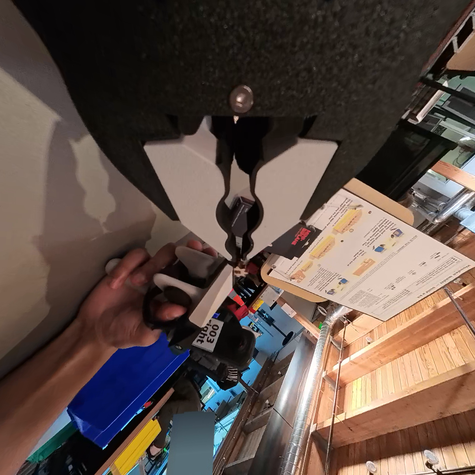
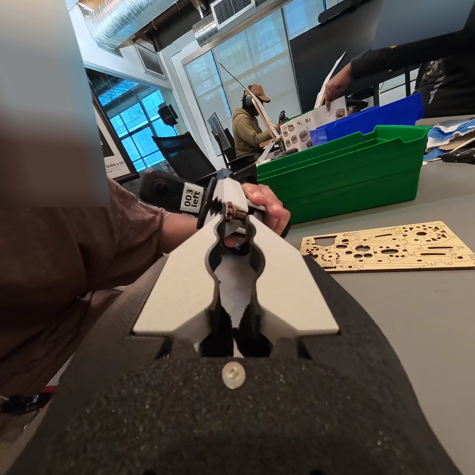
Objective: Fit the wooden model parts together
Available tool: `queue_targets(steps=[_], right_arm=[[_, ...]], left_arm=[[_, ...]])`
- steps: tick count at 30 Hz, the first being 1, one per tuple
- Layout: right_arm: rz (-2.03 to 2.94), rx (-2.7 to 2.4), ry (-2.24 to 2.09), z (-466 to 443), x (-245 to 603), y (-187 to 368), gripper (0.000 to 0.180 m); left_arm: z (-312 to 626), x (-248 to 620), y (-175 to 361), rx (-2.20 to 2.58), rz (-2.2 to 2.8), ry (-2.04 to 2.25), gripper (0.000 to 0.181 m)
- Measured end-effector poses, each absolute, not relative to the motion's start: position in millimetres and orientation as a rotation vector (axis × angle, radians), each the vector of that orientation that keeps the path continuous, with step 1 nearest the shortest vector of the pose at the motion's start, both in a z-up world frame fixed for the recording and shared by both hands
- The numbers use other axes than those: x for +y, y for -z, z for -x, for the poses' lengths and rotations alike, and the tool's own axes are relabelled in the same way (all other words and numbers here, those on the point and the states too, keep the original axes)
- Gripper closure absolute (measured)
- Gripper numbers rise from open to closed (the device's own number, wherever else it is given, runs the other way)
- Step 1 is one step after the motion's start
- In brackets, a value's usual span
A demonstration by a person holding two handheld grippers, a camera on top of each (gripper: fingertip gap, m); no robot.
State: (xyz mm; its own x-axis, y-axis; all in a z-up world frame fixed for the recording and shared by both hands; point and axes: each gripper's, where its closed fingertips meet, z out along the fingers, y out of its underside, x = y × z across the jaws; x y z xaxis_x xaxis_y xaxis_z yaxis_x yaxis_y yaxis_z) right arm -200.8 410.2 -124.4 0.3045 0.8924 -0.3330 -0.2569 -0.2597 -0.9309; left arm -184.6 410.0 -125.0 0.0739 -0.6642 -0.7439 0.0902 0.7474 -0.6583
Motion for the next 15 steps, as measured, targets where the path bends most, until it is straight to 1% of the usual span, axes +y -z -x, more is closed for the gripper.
queue_targets(steps=[7,11,15], right_arm=[[1.413,-0.598,-1.145,186,420,122,0.167],[1.493,-0.694,-0.884,184,426,137,0.167],[1.548,-0.849,-0.62,191,424,156,0.167]], left_arm=[[184,421,131,1.419,0.545,0.549,0.179],[185,431,136,1.448,0.612,0.572,0.173],[189,425,127,1.428,0.774,0.949,0.165]])
